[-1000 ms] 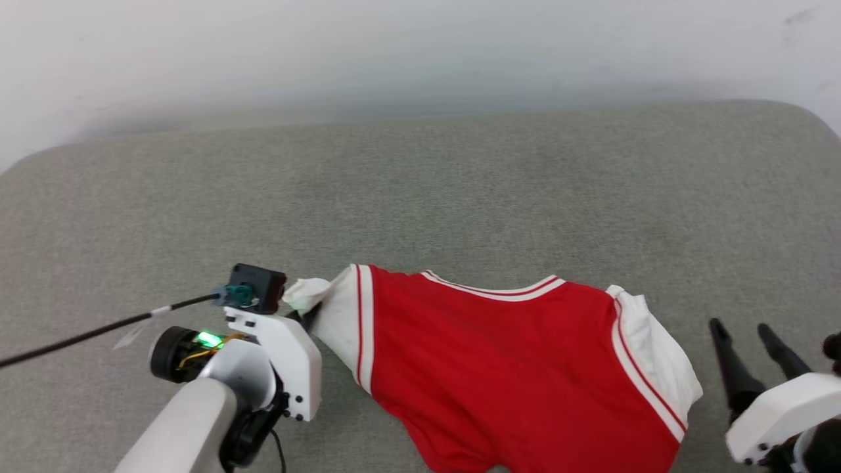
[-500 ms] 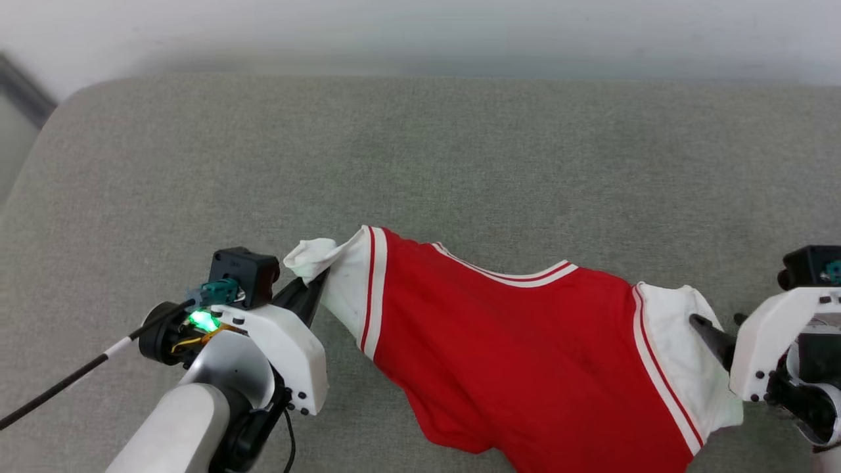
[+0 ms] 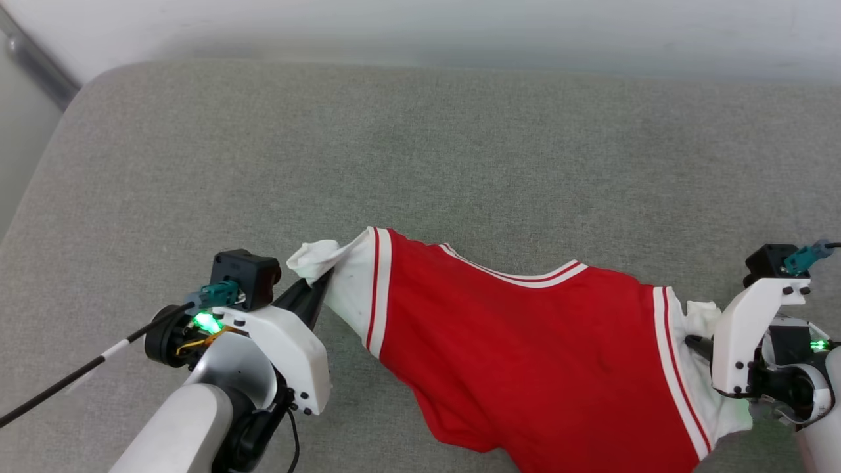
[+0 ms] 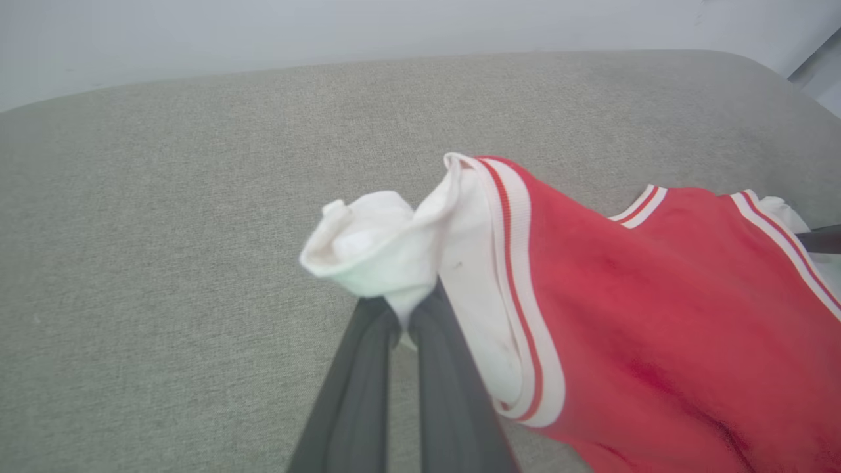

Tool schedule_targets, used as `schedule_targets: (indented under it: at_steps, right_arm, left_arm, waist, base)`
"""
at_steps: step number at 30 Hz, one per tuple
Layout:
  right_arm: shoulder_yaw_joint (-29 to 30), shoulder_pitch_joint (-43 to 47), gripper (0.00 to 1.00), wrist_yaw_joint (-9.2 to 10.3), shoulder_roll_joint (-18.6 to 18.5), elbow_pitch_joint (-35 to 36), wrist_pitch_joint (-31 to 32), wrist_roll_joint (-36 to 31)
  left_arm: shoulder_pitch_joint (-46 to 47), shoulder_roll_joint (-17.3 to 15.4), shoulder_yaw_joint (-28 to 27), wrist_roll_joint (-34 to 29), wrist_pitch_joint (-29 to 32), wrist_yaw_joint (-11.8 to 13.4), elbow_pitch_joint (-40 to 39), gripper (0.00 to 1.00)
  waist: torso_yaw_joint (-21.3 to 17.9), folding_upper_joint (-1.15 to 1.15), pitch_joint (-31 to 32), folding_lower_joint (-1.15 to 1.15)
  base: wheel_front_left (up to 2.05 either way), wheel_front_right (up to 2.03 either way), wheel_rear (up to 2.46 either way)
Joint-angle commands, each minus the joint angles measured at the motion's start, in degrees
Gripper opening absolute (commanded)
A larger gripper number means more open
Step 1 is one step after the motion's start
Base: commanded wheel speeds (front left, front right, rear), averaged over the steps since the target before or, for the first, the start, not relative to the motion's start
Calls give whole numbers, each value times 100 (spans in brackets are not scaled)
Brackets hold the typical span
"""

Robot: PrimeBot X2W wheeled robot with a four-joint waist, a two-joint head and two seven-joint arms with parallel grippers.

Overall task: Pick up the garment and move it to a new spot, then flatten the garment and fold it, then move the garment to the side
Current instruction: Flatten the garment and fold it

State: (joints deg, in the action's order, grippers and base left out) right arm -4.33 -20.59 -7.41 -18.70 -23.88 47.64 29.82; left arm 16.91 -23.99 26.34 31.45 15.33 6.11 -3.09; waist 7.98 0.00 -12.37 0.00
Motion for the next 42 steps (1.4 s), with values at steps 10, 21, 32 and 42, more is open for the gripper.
schedule_targets:
  at_steps: [10, 21, 32, 42]
  right_arm:
    - [-246, -657, 0, -7, -182, -199, -956, -226]
    - [69, -2348, 0, -5, -52, -653, -2326, -916]
    - [489, -4901, 0, -4, 151, -892, -3150, -1649]
    - [677, -6510, 0, -3, 507, -1233, -3793, -1942]
  left_arm:
    - [403, -137, -362, 79, -160, 71, 427, 0]
    - [2395, 191, -751, 131, -781, -191, 1961, 0]
    - [5081, 381, -1064, 52, -2059, -746, 3883, 0]
    - [6779, 120, -1222, -95, -2788, -988, 4871, 0]
  waist:
    - [-347, 0, 509, 0]
    - [-592, 0, 664, 0]
    - [-814, 0, -420, 0]
    - [-962, 0, -1366, 0]
  base:
    - [0, 0, 0]
    - [0, 0, 0]
    - [0, 0, 0]
    - [0, 0, 0]
